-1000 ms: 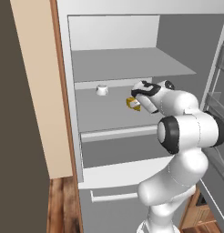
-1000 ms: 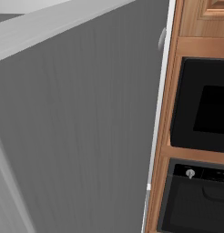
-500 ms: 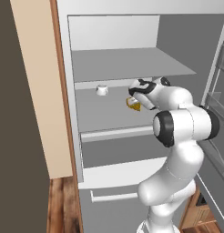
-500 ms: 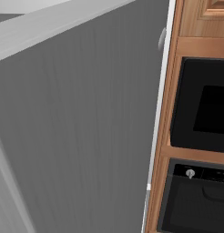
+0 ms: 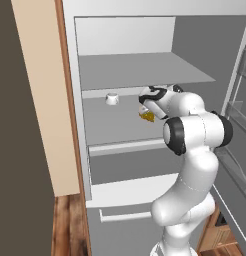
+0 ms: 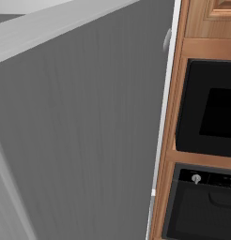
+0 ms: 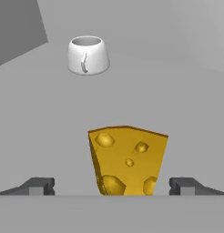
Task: Pick the cheese from the fridge and the cheese grater from the cabinet and place them next to the salad bowl.
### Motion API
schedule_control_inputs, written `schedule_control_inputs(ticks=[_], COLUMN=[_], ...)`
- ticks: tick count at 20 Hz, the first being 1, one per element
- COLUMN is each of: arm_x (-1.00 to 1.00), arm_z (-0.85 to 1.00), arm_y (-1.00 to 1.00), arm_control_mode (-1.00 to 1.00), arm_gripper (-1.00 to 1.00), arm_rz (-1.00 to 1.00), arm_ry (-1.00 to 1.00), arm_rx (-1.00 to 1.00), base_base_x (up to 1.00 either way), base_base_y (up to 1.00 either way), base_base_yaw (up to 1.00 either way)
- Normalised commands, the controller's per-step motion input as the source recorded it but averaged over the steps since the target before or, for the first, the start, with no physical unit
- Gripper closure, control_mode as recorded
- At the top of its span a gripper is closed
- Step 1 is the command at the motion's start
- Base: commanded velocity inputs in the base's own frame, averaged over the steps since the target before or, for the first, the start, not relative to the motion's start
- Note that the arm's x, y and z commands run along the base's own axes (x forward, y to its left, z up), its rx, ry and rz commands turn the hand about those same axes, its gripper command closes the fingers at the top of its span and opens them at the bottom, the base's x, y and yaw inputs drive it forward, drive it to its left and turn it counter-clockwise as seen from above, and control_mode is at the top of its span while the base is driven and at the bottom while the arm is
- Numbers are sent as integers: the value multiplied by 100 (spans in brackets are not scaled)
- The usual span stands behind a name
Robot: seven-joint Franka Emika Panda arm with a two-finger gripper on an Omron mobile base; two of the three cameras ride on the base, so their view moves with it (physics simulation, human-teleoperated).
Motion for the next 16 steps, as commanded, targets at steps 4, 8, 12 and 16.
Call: schedule_control_inputs(ticks=[4,8,12,16], arm_x=[8,1,8,4], arm_z=[0,-3,-3,-2], arm_y=[-1,-1,-16,-19], arm_control_mode=[-100,-100,-100,-100], arm_gripper=[-100,-100,-100,-100], arm_rz=[-3,0,0,-1], arm_ry=[0,0,0,0], arm_rx=[0,0,0,0], base_base_x=[0,0,0,0], base_base_y=[0,0,0,0], base_base_yaw=[0,0,0,0])
